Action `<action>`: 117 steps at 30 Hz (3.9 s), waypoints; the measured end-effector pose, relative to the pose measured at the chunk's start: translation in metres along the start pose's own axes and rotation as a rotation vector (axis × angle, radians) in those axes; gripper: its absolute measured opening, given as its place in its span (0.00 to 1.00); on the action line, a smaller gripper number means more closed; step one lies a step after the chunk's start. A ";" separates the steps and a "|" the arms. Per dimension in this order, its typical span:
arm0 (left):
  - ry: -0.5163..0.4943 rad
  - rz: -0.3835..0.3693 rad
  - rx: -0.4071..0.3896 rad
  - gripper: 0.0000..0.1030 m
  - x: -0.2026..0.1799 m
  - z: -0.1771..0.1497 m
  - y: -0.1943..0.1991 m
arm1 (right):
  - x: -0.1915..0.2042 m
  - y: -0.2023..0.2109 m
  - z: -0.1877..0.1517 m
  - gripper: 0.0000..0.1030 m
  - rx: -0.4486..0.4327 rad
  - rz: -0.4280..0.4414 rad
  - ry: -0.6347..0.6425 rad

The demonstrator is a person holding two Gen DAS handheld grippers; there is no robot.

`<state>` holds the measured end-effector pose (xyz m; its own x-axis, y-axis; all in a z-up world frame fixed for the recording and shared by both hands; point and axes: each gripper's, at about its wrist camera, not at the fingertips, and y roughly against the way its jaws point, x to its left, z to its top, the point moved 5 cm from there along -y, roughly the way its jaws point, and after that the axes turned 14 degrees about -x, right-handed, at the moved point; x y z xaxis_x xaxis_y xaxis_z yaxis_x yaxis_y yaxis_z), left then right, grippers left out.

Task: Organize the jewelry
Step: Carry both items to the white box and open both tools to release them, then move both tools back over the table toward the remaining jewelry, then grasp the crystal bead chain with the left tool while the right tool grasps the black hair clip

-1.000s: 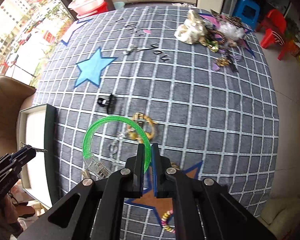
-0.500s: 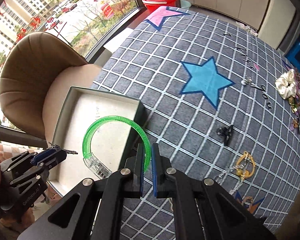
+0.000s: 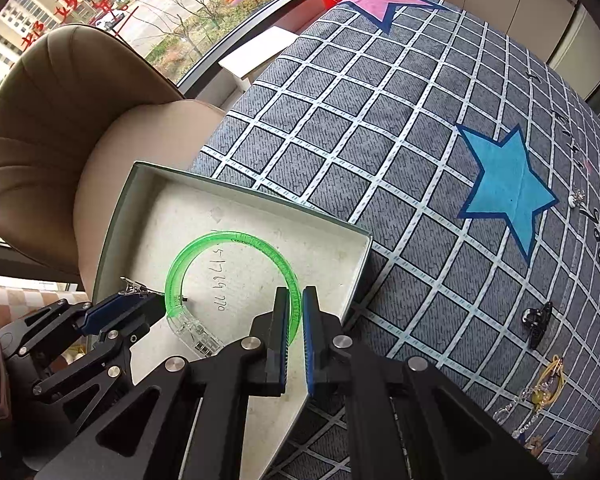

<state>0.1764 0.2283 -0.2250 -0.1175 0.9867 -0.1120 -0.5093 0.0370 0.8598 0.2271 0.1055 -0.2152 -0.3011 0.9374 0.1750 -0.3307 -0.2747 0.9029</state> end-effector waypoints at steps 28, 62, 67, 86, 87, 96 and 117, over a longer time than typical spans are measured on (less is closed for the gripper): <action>-0.024 0.132 0.011 0.24 -0.001 -0.012 0.012 | 0.000 0.005 0.017 0.53 -0.037 0.026 -0.052; -0.275 0.012 0.033 1.00 -0.160 -0.041 0.081 | -0.178 0.167 -0.141 0.82 -0.083 -0.197 -0.417; -0.348 -0.025 0.084 1.00 -0.195 -0.057 0.067 | -0.225 0.185 -0.192 0.82 -0.057 -0.257 -0.531; -0.480 -0.069 0.157 1.00 -0.289 -0.084 0.023 | -0.326 0.187 -0.310 0.82 0.025 -0.372 -0.855; -0.483 -0.072 0.156 1.00 -0.293 -0.085 0.021 | -0.328 0.185 -0.310 0.82 0.025 -0.368 -0.866; -0.509 -0.090 0.148 1.00 -0.324 -0.086 0.002 | -0.352 0.165 -0.310 0.82 -0.001 -0.338 -1.031; -0.599 -0.171 0.162 0.50 -0.379 -0.107 -0.018 | -0.340 0.121 -0.258 0.62 -0.010 -0.549 -0.984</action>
<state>0.1393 -0.1632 -0.2510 0.4745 0.8803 0.0030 -0.3379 0.1790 0.9240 0.0584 -0.3014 -0.2668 0.7222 0.6917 -0.0072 -0.2100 0.2292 0.9505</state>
